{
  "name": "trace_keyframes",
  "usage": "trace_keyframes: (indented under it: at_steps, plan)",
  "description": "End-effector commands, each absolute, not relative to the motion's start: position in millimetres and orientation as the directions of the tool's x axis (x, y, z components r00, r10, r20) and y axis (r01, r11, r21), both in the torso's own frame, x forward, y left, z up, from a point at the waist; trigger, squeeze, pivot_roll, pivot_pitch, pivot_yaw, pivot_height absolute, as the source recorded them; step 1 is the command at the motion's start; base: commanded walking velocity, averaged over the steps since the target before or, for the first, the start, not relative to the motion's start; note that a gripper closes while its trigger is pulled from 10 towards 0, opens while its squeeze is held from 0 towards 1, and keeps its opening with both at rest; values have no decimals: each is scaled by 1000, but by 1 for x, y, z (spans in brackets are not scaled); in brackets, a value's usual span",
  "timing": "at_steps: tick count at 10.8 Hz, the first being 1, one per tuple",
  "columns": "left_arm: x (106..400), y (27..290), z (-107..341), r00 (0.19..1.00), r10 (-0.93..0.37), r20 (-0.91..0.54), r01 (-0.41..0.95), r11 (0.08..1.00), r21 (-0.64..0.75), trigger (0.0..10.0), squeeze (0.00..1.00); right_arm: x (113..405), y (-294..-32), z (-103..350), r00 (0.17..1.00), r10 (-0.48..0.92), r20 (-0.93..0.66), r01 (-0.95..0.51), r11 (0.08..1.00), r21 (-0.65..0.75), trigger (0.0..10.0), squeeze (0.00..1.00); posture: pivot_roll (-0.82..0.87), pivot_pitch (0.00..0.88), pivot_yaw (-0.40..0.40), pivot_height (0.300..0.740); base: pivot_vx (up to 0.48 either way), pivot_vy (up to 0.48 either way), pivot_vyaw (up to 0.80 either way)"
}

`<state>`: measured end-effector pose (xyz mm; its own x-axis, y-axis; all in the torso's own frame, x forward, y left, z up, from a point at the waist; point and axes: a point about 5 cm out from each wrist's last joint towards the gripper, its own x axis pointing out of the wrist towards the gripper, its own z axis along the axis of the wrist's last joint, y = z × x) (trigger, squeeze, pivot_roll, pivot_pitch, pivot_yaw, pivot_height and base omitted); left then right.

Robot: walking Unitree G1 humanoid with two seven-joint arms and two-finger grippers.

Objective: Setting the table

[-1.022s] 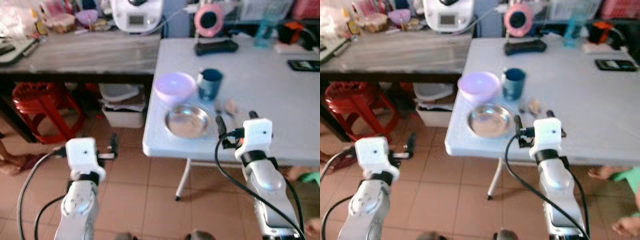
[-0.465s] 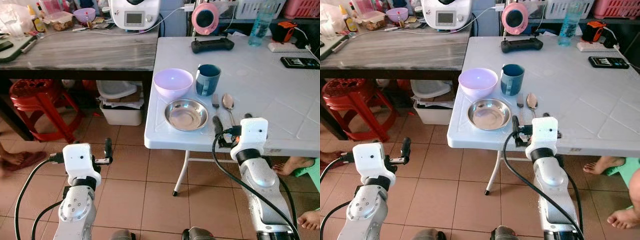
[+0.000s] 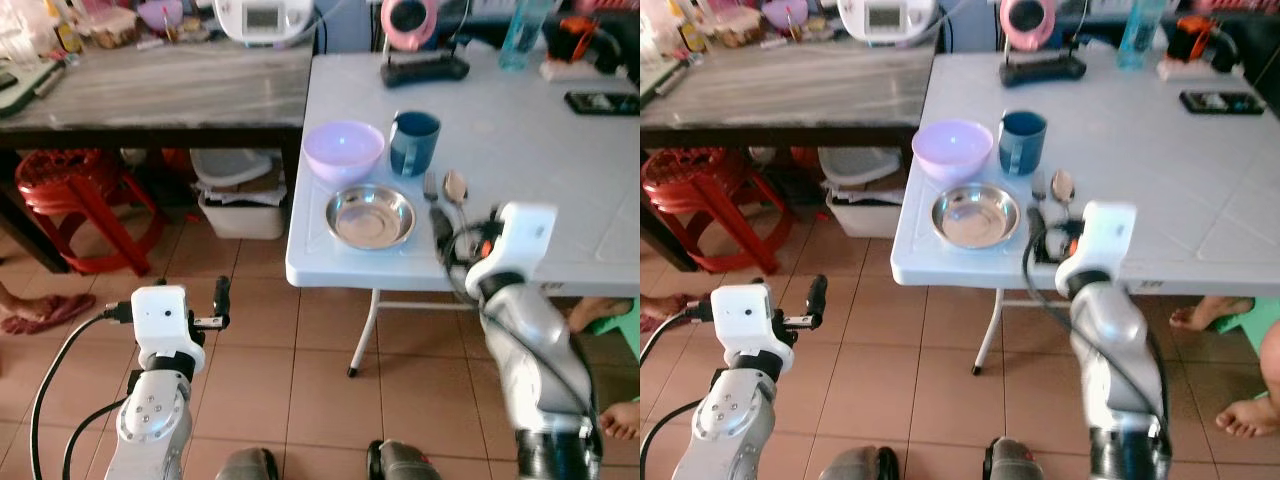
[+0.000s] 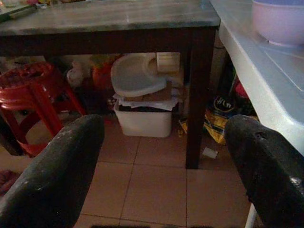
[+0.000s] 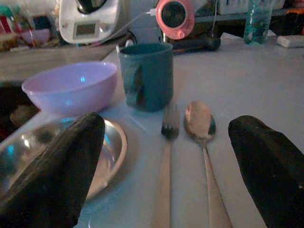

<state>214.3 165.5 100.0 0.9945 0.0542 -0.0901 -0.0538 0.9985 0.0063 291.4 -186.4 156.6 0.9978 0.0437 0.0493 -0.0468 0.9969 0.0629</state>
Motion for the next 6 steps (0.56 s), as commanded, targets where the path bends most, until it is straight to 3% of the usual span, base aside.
trace_keyframes:
  at_steps: [1, 3, 6]
  plan:
    - [212, 168, 103, 995, 50, -90, -48, 999, 24, 10000, 0, 296, -182, 153, 997, 72, 12, -72, 992, 99, 10000, 0, 39, 136, 82, 740, 0, 0, 0]
    - [211, 169, 106, 995, 33, -91, -29, 999, 38, 10000, 0, 301, -166, 157, 988, 152, 9, -152, 981, 120, 10000, 0, 54, 154, 91, 740, 0, 0, 0]
    - [205, 172, 107, 994, 20, -110, -14, 999, 52, 10000, 0, 305, -160, 157, 985, 171, -8, -168, 977, 133, 10000, 0, 75, 177, 102, 740, 0, 0, 0]
